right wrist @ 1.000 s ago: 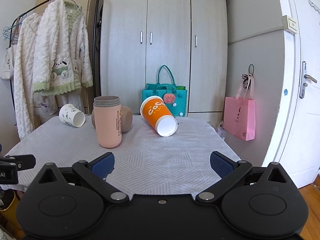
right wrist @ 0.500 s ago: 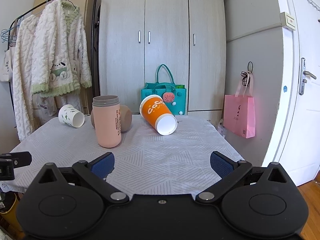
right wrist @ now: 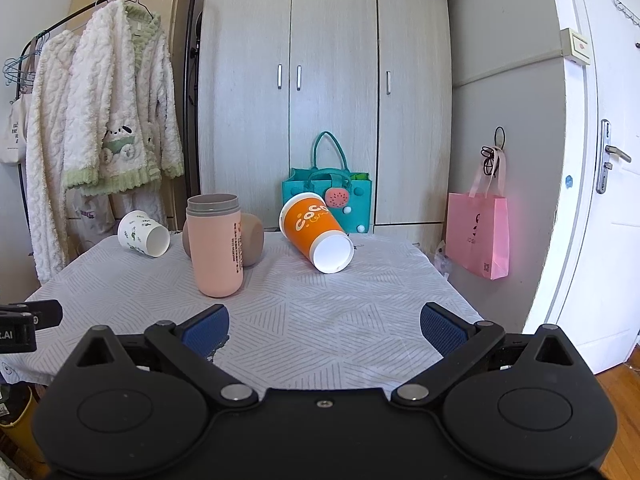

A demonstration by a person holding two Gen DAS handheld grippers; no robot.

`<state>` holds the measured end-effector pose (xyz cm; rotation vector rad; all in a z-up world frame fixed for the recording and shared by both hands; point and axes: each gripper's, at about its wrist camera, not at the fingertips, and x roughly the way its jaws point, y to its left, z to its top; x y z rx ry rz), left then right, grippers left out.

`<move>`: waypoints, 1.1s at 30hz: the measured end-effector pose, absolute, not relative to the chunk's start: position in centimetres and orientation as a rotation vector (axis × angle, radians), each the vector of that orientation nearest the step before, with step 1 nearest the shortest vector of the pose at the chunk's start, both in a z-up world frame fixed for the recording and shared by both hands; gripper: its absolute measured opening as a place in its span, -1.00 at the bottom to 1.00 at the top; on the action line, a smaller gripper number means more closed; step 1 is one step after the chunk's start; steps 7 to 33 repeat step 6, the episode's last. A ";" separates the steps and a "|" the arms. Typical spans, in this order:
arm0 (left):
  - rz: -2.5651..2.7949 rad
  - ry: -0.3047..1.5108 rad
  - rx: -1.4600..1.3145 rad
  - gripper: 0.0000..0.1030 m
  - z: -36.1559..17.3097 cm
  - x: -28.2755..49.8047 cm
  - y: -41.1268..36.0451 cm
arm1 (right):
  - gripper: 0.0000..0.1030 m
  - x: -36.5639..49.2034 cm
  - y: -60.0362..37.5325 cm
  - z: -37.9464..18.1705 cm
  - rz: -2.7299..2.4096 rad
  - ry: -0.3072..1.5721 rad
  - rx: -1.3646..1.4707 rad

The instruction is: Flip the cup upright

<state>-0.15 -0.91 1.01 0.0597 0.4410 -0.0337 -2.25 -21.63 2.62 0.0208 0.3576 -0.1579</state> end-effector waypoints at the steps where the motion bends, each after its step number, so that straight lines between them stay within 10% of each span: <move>1: -0.033 0.440 0.061 1.00 1.0 -0.2 -0.9 | 1.00 -2.3 -21.6 2.6 -0.158 0.358 0.021; 33: -0.034 0.444 0.068 1.00 1.0 -0.1 -0.9 | 1.00 -2.4 -21.7 2.6 -0.161 0.359 0.023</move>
